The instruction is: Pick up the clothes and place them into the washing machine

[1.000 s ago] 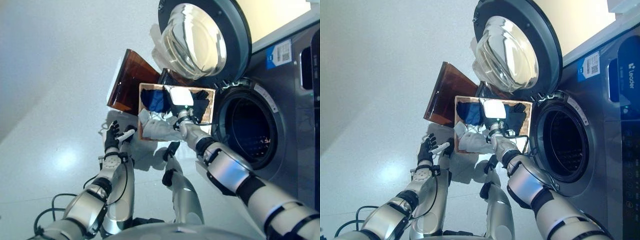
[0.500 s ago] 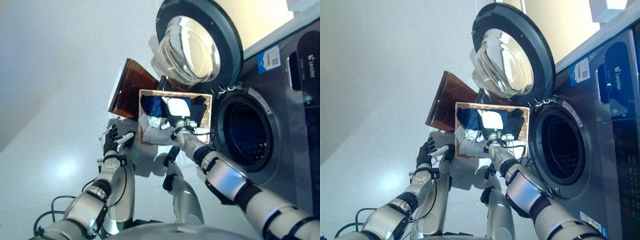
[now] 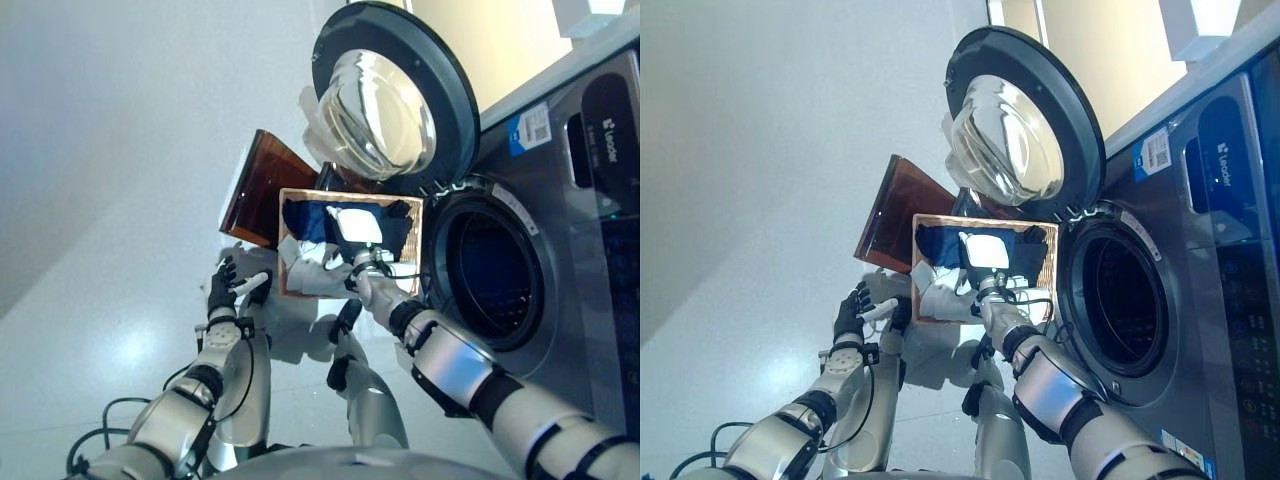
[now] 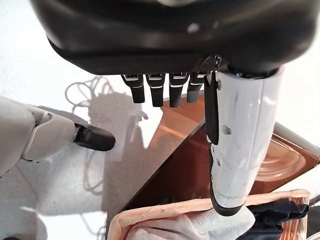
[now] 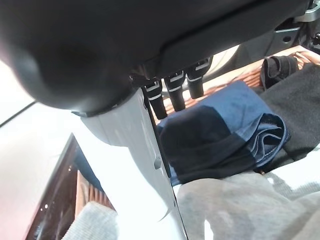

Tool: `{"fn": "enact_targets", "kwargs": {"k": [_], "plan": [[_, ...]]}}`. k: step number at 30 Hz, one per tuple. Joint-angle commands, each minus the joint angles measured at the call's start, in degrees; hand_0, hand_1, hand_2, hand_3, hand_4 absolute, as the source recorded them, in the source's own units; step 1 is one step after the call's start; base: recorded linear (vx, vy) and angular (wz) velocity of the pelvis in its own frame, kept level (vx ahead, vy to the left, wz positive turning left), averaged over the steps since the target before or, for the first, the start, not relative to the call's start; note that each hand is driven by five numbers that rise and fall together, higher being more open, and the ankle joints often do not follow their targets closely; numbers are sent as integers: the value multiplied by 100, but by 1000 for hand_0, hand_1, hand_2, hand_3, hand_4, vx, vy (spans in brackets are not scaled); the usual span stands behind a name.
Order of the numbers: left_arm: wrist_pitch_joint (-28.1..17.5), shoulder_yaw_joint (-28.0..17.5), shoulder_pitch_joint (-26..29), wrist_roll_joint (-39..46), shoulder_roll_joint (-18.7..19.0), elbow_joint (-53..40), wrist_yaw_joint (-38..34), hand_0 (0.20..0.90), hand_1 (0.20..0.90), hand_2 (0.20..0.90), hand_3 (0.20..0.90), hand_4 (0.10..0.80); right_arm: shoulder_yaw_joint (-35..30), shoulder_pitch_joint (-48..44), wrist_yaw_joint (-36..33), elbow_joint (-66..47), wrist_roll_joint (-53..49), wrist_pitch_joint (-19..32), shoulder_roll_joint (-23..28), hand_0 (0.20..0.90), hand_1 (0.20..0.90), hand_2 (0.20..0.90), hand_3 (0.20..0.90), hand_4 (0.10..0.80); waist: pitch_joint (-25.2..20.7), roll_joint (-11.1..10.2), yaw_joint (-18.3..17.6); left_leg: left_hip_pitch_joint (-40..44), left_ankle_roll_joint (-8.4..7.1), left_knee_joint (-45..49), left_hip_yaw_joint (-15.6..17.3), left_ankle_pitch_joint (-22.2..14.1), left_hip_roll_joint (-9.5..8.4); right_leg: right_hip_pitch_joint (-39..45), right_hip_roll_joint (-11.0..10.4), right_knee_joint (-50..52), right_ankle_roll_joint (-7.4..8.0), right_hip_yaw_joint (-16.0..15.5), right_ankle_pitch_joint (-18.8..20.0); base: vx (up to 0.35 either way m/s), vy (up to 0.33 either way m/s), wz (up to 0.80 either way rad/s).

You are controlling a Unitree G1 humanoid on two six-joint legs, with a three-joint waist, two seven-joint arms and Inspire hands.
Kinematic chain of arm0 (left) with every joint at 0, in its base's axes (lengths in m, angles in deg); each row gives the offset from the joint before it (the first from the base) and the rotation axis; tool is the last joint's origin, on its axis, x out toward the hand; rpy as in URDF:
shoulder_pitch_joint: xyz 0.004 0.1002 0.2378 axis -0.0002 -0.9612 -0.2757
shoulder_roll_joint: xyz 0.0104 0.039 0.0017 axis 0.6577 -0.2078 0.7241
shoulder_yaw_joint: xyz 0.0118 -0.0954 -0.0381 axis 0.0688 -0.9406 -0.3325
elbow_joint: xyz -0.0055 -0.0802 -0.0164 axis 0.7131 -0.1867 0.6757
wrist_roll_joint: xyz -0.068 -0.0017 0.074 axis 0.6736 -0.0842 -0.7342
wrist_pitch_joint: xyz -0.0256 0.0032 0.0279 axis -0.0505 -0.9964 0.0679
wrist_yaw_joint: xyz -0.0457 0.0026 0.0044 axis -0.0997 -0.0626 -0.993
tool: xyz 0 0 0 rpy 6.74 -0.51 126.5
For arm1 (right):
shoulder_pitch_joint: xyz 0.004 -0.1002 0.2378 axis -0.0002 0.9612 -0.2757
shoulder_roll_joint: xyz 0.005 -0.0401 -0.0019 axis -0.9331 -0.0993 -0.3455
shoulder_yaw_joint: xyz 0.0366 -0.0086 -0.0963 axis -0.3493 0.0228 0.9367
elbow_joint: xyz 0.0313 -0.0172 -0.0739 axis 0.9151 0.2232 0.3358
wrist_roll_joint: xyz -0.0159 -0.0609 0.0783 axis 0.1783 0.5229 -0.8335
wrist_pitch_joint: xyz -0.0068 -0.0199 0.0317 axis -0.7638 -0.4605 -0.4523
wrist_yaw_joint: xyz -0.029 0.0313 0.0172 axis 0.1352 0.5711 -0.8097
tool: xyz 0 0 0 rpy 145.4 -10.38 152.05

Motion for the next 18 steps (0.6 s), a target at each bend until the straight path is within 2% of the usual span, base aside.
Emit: {"fn": "enact_targets", "kwargs": {"k": [1, 9, 18], "plan": [[-336, 193, 382, 152, -189, -419, -57, 900, 900, 900, 900, 800, -112, -1119, -241, 61, 5, 89, 296, 900, 900, 900, 900, 800, 611, 323, 198, 443, -128, -1190, -2, 548, -231, 463, 222, 421, 234, -32, -409, -31, -26, 12], [-394, 413, 321, 390, -154, -1024, -25, 900, 900, 900, 900, 800, -124, -1600, -242, 213, -31, -43, 551, 900, 900, 900, 900, 800, 872, 502, 328, 184, -140, -1190, -99, 649, -284, 251, 200, 463, 237, -124, -380, -37, -7, 11], [-467, 422, 278, 556, -62, -1461, -65, 900, 900, 900, 900, 800, -69, -1971, -183, 292, -44, -116, 748, 900, 900, 900, 900, 800, 872, 652, 380, -185, -141, -1190, -159, 722, -299, -153, 156, 536, 242, -197, -350, -15, 4, 2]]}}
